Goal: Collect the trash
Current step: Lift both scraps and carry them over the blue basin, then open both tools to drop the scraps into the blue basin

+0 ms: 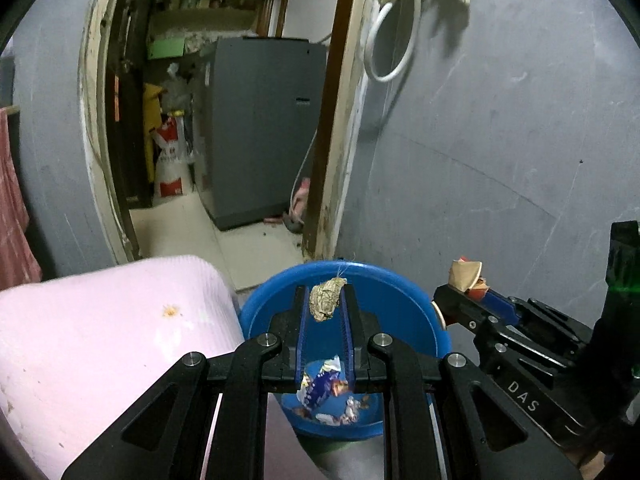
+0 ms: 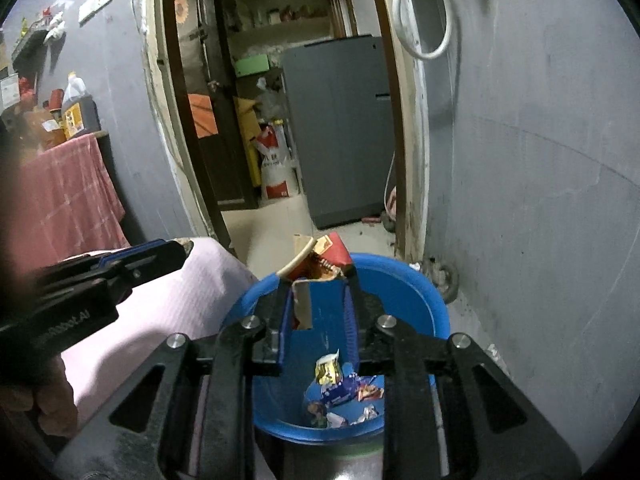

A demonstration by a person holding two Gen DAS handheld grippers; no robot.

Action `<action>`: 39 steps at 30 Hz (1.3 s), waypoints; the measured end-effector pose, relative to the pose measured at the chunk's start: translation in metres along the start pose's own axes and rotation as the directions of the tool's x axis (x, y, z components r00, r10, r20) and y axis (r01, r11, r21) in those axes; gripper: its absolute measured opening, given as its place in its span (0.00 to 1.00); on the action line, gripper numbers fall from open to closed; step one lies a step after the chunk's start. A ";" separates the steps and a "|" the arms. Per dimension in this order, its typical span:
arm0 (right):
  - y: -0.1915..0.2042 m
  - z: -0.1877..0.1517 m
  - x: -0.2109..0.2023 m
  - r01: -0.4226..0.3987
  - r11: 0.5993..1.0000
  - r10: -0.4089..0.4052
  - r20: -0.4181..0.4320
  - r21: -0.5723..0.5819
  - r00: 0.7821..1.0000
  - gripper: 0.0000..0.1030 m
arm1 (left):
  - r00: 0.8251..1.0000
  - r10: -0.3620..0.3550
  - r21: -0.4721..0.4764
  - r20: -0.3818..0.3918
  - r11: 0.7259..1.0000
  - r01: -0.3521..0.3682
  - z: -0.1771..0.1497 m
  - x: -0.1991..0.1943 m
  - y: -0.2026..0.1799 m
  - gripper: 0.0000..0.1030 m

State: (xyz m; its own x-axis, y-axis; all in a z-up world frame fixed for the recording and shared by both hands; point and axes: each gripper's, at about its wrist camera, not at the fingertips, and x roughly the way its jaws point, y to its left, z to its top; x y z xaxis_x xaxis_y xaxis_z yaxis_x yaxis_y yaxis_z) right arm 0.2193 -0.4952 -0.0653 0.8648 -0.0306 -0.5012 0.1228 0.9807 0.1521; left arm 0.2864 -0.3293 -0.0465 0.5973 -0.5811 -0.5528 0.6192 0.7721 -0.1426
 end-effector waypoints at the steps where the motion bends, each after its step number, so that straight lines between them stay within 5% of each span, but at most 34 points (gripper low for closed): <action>1: -0.001 -0.001 0.002 0.000 1.000 0.000 -0.008 0.005 1.000 0.25 | 1.000 -0.001 -0.003 -0.012 1.000 0.001 -0.001 0.003 0.001 0.12; 9: -0.008 -0.003 0.016 0.008 0.999 -0.006 -0.059 0.039 0.998 0.30 | 0.996 0.001 -0.006 -0.087 1.000 -0.002 -0.004 0.024 0.004 0.14; 15: -0.010 0.000 0.022 0.016 0.998 -0.013 -0.070 0.054 0.997 0.38 | 0.996 0.001 -0.023 -0.087 1.000 -0.003 -0.006 0.020 0.009 0.24; 39: 0.003 0.014 0.007 -0.005 0.996 0.008 -0.031 0.084 1.000 0.65 | 0.997 0.068 -0.141 0.020 0.988 -0.064 0.014 -0.029 0.046 0.48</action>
State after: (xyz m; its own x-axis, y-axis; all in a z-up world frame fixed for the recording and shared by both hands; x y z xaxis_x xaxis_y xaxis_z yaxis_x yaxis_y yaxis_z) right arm 0.2328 -0.4956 -0.0564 0.8504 -0.0170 -0.5258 0.1590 0.9610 0.2261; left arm 0.3046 -0.2803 -0.0254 0.6482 -0.5325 -0.5443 0.5012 0.8365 -0.2215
